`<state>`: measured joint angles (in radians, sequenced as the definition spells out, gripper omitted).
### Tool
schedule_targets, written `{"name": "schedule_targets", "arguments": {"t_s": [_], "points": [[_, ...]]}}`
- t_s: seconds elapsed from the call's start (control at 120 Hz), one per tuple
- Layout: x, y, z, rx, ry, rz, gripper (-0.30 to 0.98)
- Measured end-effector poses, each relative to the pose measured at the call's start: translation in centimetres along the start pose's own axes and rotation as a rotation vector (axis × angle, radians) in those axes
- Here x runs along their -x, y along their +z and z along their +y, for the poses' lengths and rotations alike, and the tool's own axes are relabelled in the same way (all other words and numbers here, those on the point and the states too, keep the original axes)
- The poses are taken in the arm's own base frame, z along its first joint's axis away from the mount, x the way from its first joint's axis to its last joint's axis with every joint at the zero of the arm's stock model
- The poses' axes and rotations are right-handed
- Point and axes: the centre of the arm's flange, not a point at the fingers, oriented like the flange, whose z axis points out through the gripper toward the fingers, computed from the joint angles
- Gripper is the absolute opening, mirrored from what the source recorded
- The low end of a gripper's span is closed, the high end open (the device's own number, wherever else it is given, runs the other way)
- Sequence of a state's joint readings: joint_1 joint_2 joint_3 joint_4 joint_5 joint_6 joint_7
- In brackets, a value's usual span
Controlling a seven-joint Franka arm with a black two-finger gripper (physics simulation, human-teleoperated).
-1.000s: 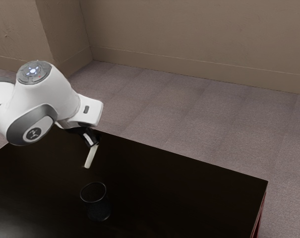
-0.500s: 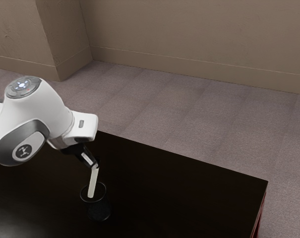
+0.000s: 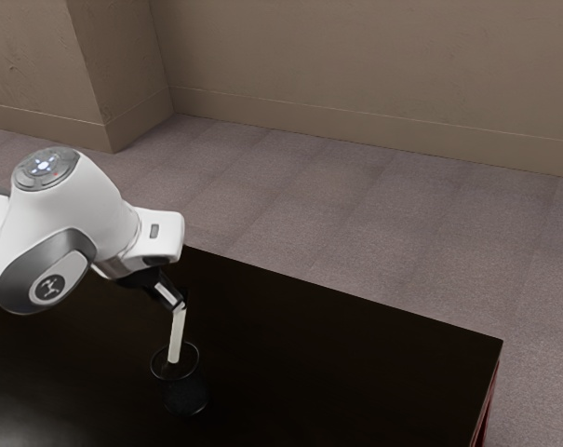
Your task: Put the marker into the pen holder.
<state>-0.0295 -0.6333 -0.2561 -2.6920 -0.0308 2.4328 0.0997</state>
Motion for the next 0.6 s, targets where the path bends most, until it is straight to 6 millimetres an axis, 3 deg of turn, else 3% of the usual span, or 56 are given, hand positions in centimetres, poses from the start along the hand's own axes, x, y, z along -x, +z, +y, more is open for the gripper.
{"name": "schedule_targets", "arguments": {"t_s": [0.45, 0.6], "points": [[-0.3, 2.0, -0.7, -0.019, 0.008, 0.005, -0.10], [-0.3, 2.1, -0.7, -0.013, 0.014, 0.008, 0.15]]}}
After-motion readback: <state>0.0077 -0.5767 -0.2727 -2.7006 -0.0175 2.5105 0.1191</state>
